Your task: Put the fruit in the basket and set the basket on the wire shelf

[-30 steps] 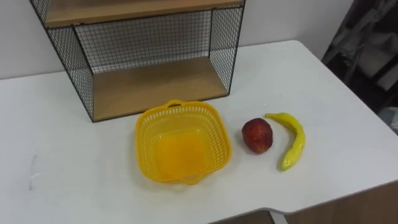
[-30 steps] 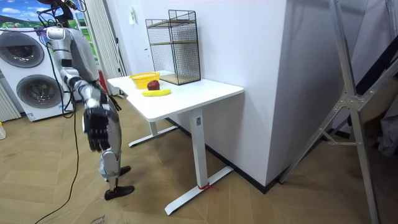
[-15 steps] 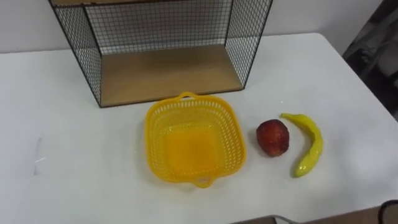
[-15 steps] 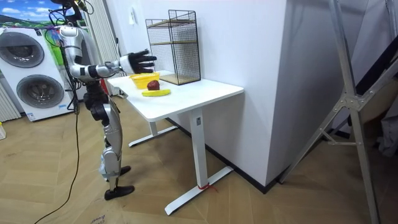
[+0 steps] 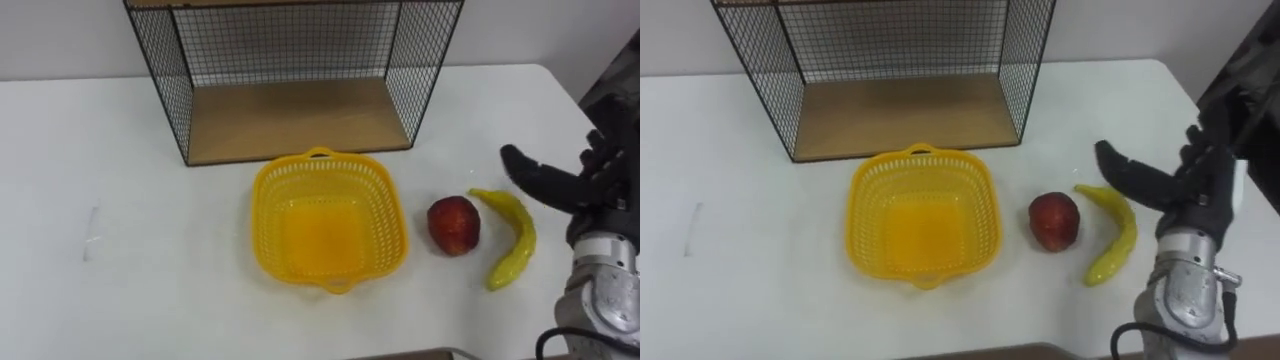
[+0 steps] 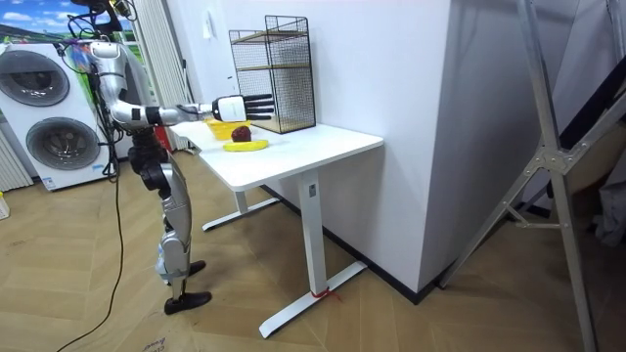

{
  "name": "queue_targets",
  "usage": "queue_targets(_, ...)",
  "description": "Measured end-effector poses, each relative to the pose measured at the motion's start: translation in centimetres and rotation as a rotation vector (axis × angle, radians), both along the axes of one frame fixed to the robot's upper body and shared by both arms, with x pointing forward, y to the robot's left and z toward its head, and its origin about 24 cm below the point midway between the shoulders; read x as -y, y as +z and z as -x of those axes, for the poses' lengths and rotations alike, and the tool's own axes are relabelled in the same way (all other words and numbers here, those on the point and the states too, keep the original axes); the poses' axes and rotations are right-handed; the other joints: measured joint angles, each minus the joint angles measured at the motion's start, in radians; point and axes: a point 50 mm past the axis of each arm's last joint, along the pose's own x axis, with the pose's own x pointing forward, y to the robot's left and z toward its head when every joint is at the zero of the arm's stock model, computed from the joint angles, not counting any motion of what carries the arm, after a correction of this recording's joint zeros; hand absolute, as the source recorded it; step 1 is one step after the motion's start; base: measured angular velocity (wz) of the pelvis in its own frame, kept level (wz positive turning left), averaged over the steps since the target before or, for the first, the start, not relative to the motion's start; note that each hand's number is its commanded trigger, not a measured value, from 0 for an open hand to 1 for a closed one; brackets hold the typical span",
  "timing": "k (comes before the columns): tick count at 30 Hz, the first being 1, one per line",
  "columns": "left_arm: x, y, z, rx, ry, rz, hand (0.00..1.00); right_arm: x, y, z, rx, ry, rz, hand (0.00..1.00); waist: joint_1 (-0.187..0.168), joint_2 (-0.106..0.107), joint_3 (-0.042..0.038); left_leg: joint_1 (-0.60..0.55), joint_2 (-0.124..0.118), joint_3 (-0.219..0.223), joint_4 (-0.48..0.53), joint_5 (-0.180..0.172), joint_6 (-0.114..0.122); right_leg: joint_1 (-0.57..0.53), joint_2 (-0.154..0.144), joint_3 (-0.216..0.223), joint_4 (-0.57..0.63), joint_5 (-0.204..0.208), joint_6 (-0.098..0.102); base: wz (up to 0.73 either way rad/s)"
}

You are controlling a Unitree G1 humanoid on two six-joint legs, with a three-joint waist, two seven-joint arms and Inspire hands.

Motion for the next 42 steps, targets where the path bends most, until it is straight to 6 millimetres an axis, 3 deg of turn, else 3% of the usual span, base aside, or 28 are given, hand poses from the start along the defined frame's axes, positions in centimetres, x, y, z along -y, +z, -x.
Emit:
queue_targets(9, 0.2, -0.1, -0.1, -0.003, -0.015, 0.001, 0.0, -2.9, -2.9, -0.1, -0.134, 0.207, 0.067, 0.0, 0.041, 0.013, 0.0041, 0.0, 0.002, -0.003, 0.01, 0.0, 0.0, 0.007, 0.0, -0.005, -0.002, 0.001, -0.001, 0.0)
queue_targets(17, 0.2, -0.1, -0.2, -0.003, -0.027, -0.007, 0.0, -3.5, -4.7, 0.4, -0.229, 0.285, 0.13, 0.0, 0.038, 0.01, -0.0034, -0.001, 0.002, -0.009, 0.012, 0.0, 0.0, 0.008, 0.0, -0.009, -0.001, 0.001, -0.001, 0.01)
queue_targets(21, 0.2, -0.1, -0.4, 0.004, -0.031, -0.008, 0.0, -4.0, -4.9, 0.4, -0.236, 0.328, 0.132, 0.0, 0.035, -0.003, -0.0066, 0.0, 0.001, -0.009, 0.012, 0.0, 0.0, 0.011, 0.0, -0.008, -0.001, 0.001, -0.001, 0.0)
queue_targets(24, 0.2, 0.0, -0.8, 0.01, -0.041, -0.01, 0.0, -4.2, -4.9, 0.4, -0.238, 0.343, 0.128, 0.0, 0.037, -0.015, -0.004, 0.0, 0.001, -0.009, 0.014, 0.0, 0.0, 0.012, 0.0, -0.008, -0.001, 0.001, -0.002, 0.0)
queue_targets(42, -0.1, 0.0, -0.8, 0.005, -0.051, -0.018, 0.0, -4.2, -5.6, 0.9, -0.265, 0.363, 0.118, 0.0, 0.033, -0.017, -0.0018, 0.003, 0.001, -0.013, 0.013, 0.0, 0.0, 0.021, 0.0, -0.013, -0.001, 0.002, -0.002, 0.0)
